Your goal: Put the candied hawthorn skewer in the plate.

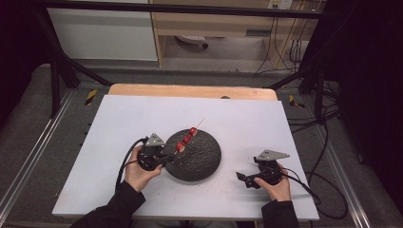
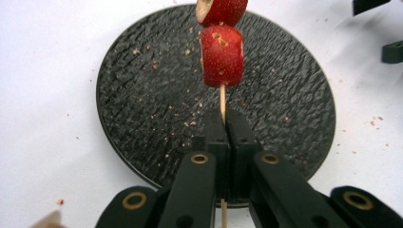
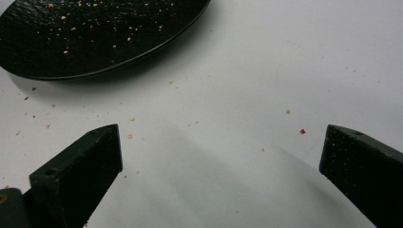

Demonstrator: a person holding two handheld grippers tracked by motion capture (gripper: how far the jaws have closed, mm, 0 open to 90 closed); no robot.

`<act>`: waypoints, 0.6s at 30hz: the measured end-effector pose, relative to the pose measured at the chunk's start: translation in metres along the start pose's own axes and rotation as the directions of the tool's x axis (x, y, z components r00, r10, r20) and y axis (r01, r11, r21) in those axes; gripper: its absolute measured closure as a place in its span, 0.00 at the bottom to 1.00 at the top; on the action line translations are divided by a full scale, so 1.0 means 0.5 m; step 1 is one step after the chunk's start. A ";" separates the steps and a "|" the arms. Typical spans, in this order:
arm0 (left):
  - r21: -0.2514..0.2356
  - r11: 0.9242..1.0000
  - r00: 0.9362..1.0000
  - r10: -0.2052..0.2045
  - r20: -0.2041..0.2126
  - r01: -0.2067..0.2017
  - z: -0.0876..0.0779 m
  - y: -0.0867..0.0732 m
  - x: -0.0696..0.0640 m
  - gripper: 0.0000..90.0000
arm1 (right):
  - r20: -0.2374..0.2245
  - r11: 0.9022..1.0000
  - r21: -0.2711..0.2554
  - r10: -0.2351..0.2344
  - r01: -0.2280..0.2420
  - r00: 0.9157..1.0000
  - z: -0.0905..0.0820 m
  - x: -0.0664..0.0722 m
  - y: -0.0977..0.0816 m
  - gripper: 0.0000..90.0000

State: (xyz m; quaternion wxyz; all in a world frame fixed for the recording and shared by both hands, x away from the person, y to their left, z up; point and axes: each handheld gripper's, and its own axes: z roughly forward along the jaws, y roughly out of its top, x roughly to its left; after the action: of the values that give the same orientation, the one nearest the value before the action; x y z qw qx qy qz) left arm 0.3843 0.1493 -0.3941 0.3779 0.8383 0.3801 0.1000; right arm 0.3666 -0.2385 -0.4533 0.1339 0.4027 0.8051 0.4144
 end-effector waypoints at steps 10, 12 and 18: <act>0.108 0.994 0.999 0.023 -0.025 -0.020 0.041 0.008 -0.002 0.98 | -0.002 1.000 0.008 -0.004 0.004 1.000 -0.004 -0.001 -0.004 0.01; 0.130 0.991 0.999 0.029 -0.031 -0.025 0.048 0.008 -0.004 0.98 | -0.003 1.000 0.005 -0.006 0.006 1.000 -0.004 -0.001 -0.004 0.01; 0.194 0.980 0.998 0.045 -0.047 -0.035 0.065 0.012 -0.011 0.98 | -0.005 1.000 -0.006 -0.001 0.001 1.000 -0.009 -0.002 -0.004 0.01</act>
State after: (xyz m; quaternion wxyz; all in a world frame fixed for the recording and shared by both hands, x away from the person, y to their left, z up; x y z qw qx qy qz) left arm 0.3985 0.1249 -0.4118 0.2826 0.8757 0.3807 0.0917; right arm 0.3637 -0.2423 -0.4522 0.1333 0.4006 0.8044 0.4180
